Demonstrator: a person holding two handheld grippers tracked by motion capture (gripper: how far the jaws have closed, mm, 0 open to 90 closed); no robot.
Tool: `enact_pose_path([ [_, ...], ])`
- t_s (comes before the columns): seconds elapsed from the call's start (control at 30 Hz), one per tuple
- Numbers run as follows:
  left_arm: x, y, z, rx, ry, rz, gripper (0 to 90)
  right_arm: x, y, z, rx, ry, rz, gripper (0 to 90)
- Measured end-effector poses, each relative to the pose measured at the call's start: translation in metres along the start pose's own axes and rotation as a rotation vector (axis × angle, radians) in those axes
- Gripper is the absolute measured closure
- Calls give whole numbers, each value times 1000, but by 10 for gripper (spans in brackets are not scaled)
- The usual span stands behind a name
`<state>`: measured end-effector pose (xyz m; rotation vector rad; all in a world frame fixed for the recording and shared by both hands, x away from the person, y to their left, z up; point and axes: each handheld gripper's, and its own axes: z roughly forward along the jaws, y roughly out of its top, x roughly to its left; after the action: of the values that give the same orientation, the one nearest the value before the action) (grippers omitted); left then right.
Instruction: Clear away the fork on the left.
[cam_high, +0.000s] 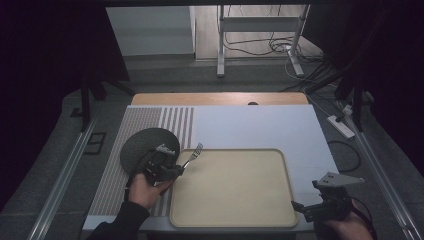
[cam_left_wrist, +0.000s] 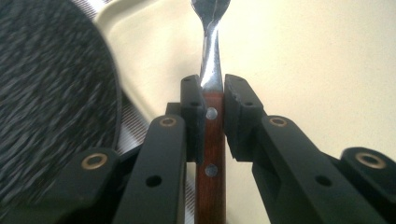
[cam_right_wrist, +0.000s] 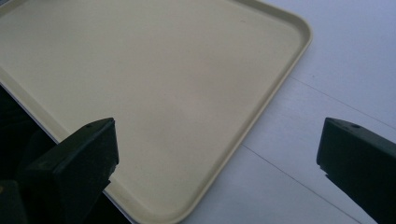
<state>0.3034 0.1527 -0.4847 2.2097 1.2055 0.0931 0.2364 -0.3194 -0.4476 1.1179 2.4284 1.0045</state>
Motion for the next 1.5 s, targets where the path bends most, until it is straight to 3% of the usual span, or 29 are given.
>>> enact_pose_path([
  [0.4,-15,13,30,24,15,12,781,0,0,0,1,3,-4,0],
  [0.7,-17,9,46,63,33,14,776,1,0,0,0,5,-8,0],
  [0.8,-19,10,48,76,34,29,765,1,0,0,1,6,-9,0],
  [0.83,-19,10,49,83,34,33,697,1,0,0,0,7,-10,0],
  [0.87,-19,10,49,86,26,33,697,1,0,0,0,7,-10,0],
  [0.93,-19,12,47,67,15,26,671,1,0,0,1,7,-11,0],
  [1.0,-21,15,42,33,31,46,670,1,0,0,2,7,-11,0],
  [1.1,-25,19,38,-7,2,82,750,1,0,0,4,7,-11,0],
  [1.13,-27,20,40,0,-11,101,834,1,0,0,4,6,-12,0],
  [1.27,-33,25,55,53,-27,149,886,1,0,0,5,6,-13,0],
  [1.37,-29,26,66,83,-15,143,888,1,0,0,4,7,-13,0],
  [1.5,-20,25,63,92,23,118,890,1,0,0,2,8,-13,0],
])
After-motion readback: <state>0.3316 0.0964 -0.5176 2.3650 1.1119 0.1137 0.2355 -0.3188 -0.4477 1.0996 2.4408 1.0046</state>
